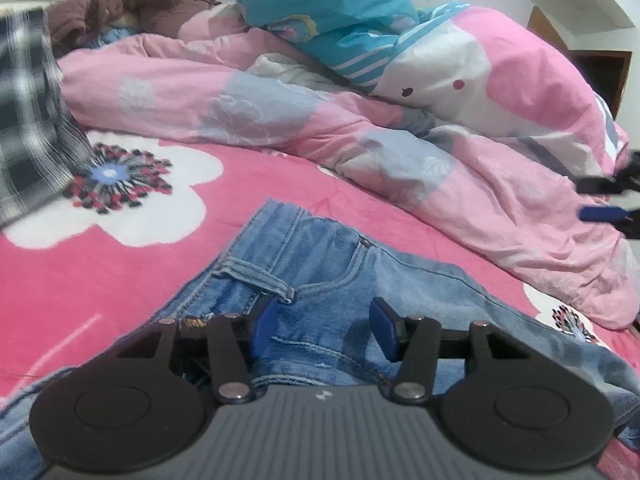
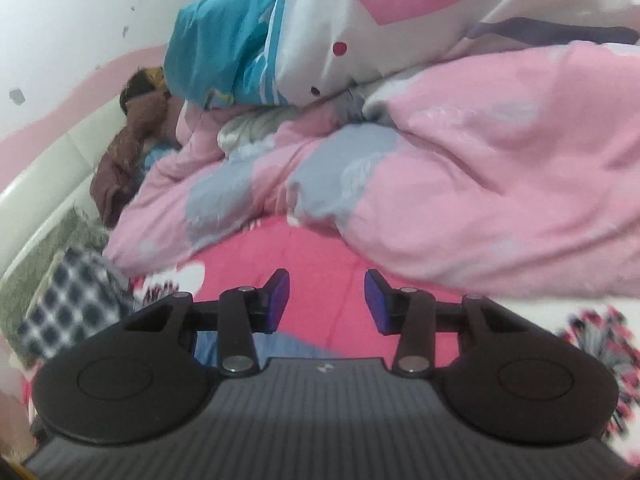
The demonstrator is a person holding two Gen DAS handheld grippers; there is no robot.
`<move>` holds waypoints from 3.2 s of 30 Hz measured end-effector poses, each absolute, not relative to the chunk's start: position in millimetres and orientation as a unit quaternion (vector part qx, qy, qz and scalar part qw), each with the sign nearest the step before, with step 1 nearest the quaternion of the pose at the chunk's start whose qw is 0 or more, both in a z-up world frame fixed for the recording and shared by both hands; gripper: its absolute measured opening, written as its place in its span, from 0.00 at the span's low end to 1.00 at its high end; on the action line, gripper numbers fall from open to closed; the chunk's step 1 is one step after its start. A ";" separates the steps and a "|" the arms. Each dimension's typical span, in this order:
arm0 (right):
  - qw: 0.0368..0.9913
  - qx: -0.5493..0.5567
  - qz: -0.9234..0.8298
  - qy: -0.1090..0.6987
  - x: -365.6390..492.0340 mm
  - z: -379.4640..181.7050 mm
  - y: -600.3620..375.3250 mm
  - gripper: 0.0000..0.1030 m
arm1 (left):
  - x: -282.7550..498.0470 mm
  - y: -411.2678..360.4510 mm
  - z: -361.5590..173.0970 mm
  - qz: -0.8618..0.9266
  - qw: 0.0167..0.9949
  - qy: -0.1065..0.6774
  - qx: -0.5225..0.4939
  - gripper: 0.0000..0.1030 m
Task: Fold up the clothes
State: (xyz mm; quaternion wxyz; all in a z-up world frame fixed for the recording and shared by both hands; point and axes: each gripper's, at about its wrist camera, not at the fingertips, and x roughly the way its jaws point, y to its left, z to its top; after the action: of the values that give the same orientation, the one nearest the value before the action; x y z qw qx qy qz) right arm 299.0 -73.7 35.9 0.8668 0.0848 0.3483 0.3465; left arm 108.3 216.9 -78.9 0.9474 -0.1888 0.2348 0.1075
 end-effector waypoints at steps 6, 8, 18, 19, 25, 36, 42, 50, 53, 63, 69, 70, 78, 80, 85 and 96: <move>0.847 -0.006 0.409 0.341 239.6 44.6 -42.3 0.40 | 33.5 185.3 -26.0 0.086 0.969 0.190 -0.134 0.73; 0.833 -0.027 0.430 0.346 221.9 40.3 -25.7 0.40 | 8.6 186.2 -22.4 0.085 0.969 0.200 -0.122 0.73; 0.793 -0.083 0.465 0.384 150.2 8.8 4.7 0.40 | -13.6 275.8 -62.4 0.182 0.918 0.328 -0.131 0.54; 0.798 -0.075 0.461 0.382 147.5 12.0 -4.8 0.40 | -13.4 279.4 -67.6 0.175 0.915 0.335 -0.139 0.54; 0.858 -0.003 0.370 0.357 141.0 39.4 -112.8 0.40 | -18.3 275.8 -57.3 0.185 0.926 0.314 -0.102 0.42; 0.912 0.155 0.166 0.341 126.7 28.6 -321.9 0.55 | 34.8 232.9 0.5 0.127 0.948 0.278 -0.091 0.54; 0.919 0.110 0.118 0.359 139.8 -5.6 -346.6 0.62 | 145.1 142.5 -17.3 -0.005 0.939 0.330 -0.096 0.54; 0.900 0.084 0.140 0.404 188.7 -50.8 -362.3 0.62 | 219.8 60.9 -68.7 -0.023 0.930 0.366 -0.008 0.54; 0.894 0.031 0.159 0.417 191.6 -68.5 -349.0 0.61 | 212.4 49.9 -83.4 -0.012 0.937 0.349 0.019 0.57; 0.914 -0.164 0.263 0.261 108.1 -28.4 -287.2 0.03 | 206.6 44.2 -90.1 -0.002 0.944 0.327 0.036 0.59; 0.866 -0.243 0.324 0.295 74.4 -51.9 -238.0 0.36 | 207.4 44.1 -91.0 -0.003 0.945 0.326 0.034 0.59; 0.866 -0.244 0.323 0.292 73.5 -49.9 -235.8 0.39 | 207.5 44.5 -90.9 -0.003 0.945 0.326 0.033 0.59; 0.899 -0.107 0.259 0.337 113.8 -37.8 -280.5 0.44 | 207.9 48.8 -91.4 -0.009 0.946 0.325 0.018 0.60; 0.897 -0.049 0.244 0.364 127.3 -43.9 -299.5 0.35 | 207.7 49.6 -91.5 -0.010 0.946 0.324 0.015 0.60; 0.902 -0.004 0.203 0.381 156.1 -45.2 -332.5 0.05 | 207.5 50.7 -91.4 -0.011 0.946 0.324 0.012 0.61; 0.911 -0.103 0.136 0.375 254.7 -30.8 -359.3 0.06 | 207.5 47.2 -91.4 -0.004 0.946 0.324 0.022 0.61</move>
State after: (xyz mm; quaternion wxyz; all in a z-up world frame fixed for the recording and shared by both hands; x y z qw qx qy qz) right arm 254.7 -359.3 -30.8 0.9111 -0.1031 0.3752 0.1357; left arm 207.5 47.2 -91.4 0.9460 0.0223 0.3235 -0.0040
